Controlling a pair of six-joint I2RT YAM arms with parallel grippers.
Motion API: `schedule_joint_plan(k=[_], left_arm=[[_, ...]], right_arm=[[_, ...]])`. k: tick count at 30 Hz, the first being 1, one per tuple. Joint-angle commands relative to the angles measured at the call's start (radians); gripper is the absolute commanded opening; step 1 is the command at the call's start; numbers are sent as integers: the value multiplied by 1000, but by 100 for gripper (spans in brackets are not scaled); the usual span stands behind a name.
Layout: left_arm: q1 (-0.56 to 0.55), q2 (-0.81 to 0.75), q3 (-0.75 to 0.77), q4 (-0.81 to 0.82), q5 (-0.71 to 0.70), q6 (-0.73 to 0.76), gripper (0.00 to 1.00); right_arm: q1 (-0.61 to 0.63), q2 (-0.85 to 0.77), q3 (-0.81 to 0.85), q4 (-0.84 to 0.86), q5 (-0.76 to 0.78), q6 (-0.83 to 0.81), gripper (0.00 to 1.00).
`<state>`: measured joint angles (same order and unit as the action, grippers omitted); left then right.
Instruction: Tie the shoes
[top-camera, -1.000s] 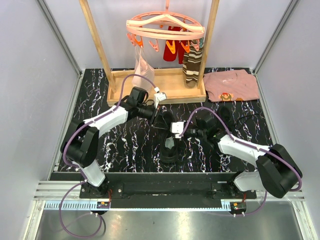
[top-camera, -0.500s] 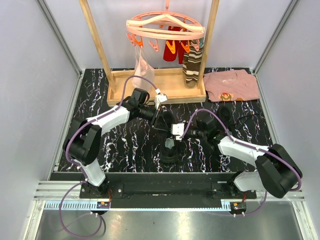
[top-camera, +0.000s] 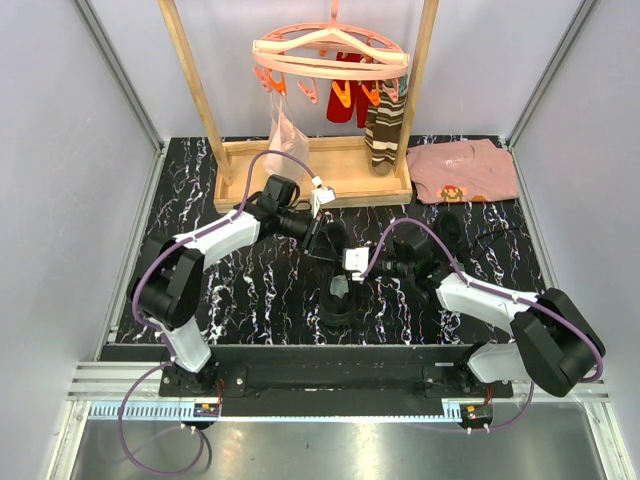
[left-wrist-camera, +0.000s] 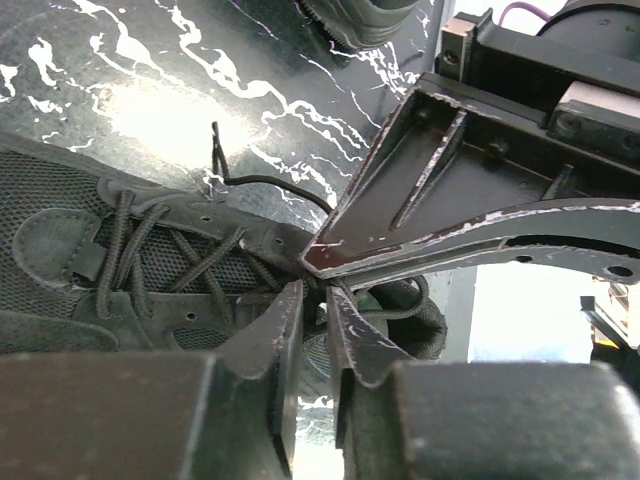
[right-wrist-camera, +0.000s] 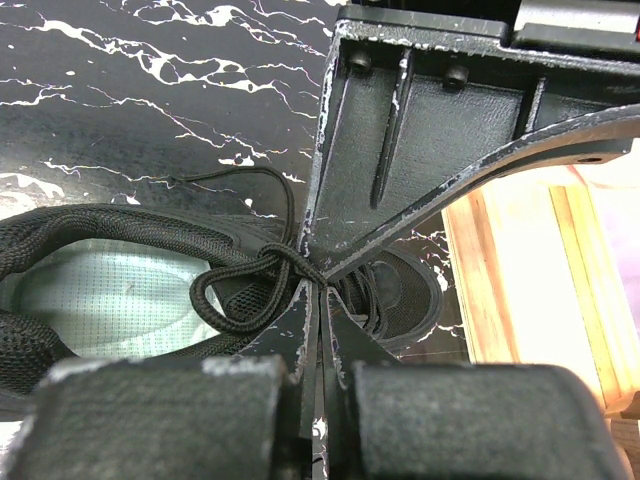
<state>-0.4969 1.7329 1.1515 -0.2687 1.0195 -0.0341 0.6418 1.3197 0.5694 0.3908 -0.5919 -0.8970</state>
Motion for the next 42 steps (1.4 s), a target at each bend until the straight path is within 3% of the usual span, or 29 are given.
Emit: schedule_joint_plan(k=[1,4,6,12,18,22,26,30,37,42], left_arm=[[-9,4,42,37,57,14,10],[-9,-1,36,39,65,23,0],[-9,-10,25,39,62,28,0],[1,-49,-9,56,36,54,0],[0,-62,-22,83,19,54,0],[0,-64,-21,92,2,56,0],[0,-76,-32,98,-9,60,0],[0,-79,-33,102,-16,65,0],[0,-99,-45,117,-50,65,0],[0,-102,-50,117,-47,62,0]], right_arm=[[18,-22,1,52,-19,-14,0],[19,-25,0,51,-20,-11,0],[18,-28,-2,52,-14,-13,2],[18,-74,-3,28,41,13,19],[18,-135,-5,-27,55,44,44],[18,-174,3,-113,69,61,49],[16,-223,6,-196,107,98,62],[15,-235,81,-330,139,203,62],[7,-154,276,-570,84,542,56],[2,-166,299,-616,21,563,58]])
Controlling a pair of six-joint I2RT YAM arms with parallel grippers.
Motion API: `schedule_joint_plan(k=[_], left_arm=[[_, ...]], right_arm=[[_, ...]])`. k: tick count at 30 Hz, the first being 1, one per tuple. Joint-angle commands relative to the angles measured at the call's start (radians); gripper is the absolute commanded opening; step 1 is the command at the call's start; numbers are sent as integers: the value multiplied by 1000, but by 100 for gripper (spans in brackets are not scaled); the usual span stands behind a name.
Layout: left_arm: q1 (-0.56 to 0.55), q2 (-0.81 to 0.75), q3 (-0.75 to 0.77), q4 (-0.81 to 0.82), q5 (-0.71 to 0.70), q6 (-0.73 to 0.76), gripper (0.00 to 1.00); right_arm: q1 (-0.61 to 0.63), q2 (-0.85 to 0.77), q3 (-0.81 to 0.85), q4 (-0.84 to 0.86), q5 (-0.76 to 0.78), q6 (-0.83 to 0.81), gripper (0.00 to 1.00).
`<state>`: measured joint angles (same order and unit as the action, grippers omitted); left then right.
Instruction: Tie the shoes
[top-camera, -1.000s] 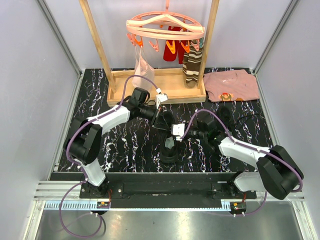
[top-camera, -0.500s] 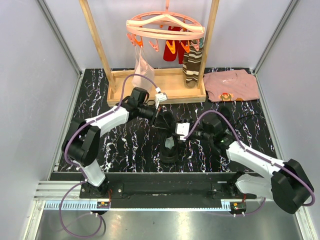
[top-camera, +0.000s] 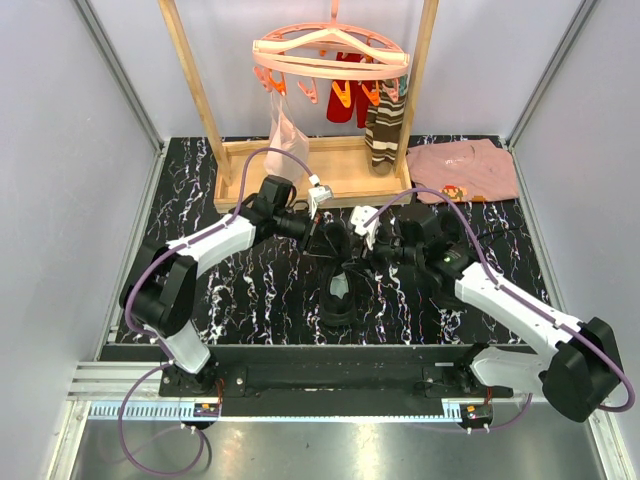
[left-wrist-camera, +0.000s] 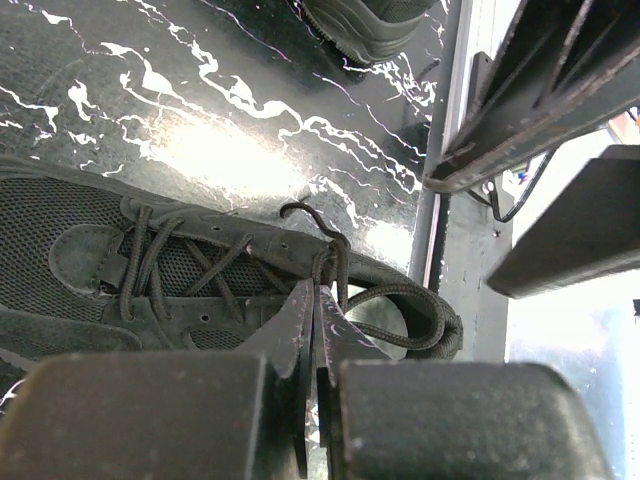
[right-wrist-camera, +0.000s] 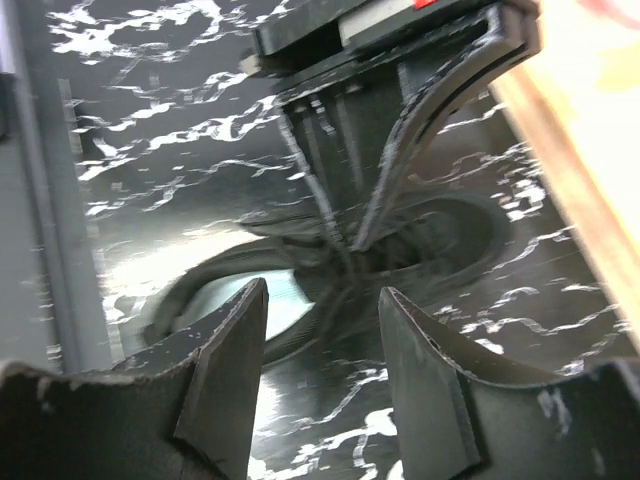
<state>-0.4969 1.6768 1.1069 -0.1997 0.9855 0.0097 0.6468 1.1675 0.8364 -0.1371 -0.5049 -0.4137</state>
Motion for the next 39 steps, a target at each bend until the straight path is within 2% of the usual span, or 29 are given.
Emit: schedule_joint_plan(k=[1,9,23,27,28,29,30,32,33,39], left_arm=[[0,-46,-8,48,-13,16,0],[0,-45,-13,51,-15,18,0],[0,-42,-15,55,-22,9,0],[0,-40,-12,54,-22,7,0],[0,-42,-10,54,-21,7,0],[0,-42,-12,54,-22,7,0],[0,-40,-12,55,-22,6,0],[1,-45,-13,54,-24,4,0],[3,-48,-13,54,-25,4,0],[27,-75,-18,33,-31,19,0]], right_arm=[[-3,-14,27,-90,-92,58,60],[-3,104,98,-90,-118,-103,62],[-1,176,141,-76,-170,-250,52],[-1,185,135,-78,-175,-267,40],[-1,184,130,-78,-172,-270,33],[-1,181,129,-76,-167,-270,29],[-3,178,127,-78,-164,-269,24],[-1,166,121,-78,-144,-255,4],[-1,159,118,-79,-135,-248,0],[-1,77,50,-102,-95,-192,0]])
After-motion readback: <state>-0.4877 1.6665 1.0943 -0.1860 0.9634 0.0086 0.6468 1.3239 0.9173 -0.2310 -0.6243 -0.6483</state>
